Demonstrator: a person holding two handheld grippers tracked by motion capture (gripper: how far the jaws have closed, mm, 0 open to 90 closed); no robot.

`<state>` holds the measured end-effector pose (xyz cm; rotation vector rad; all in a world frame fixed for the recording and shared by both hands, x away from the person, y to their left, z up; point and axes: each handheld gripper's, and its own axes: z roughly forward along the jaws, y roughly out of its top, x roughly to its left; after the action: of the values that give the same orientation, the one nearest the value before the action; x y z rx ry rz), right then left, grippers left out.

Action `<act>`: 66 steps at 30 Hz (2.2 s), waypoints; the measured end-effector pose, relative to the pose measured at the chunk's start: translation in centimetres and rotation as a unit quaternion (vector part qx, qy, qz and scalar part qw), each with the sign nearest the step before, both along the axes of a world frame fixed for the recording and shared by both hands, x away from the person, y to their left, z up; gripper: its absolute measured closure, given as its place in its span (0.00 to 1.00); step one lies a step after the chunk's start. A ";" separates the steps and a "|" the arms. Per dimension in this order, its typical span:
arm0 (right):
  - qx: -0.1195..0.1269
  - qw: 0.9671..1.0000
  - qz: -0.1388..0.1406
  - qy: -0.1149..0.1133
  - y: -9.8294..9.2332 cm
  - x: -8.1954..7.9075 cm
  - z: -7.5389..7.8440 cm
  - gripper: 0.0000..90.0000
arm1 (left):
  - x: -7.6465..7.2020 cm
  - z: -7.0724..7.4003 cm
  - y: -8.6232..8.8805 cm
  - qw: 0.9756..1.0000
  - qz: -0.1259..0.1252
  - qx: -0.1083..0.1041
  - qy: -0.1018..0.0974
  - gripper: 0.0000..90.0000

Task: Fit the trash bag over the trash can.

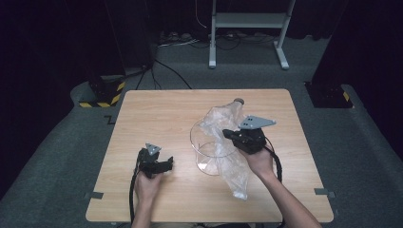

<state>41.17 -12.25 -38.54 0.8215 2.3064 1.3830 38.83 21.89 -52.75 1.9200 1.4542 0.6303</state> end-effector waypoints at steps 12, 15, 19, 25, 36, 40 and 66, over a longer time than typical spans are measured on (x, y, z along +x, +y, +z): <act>-0.037 0.999 0.035 -0.007 1.5 -0.7 -0.4 0.99 | 0.1 0.4 -1.3 0.999 -0.033 0.005 0.011 0.27; -0.041 0.999 0.036 -0.004 1.4 -0.7 -0.6 0.99 | 0.4 0.9 -1.3 0.999 -0.042 -0.011 0.021 0.29; -0.039 0.999 0.037 0.009 1.0 -0.7 -1.3 0.99 | 0.2 2.5 -1.3 0.997 -0.066 -0.049 -0.004 0.32; -0.033 0.998 0.037 0.035 0.5 -0.2 -2.3 0.99 | -0.6 7.2 -1.6 0.986 -0.118 -0.104 -0.056 0.33; -0.047 0.998 0.039 0.030 0.6 -0.3 -2.5 0.99 | -1.0 12.6 -4.0 0.969 -0.191 -0.137 -0.079 0.35; -0.055 0.997 0.039 0.028 0.8 -0.3 -2.4 0.98 | -0.7 13.2 -5.0 0.965 -0.202 -0.142 -0.084 0.36; -0.044 0.997 0.046 0.037 1.0 -0.4 -2.2 0.72 | 1.8 12.5 -11.8 0.958 -0.285 -0.011 -0.006 0.95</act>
<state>40.73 -11.26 -40.76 0.7614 2.4713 1.2974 40.61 10.09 -40.26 2.1717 0.8216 0.3472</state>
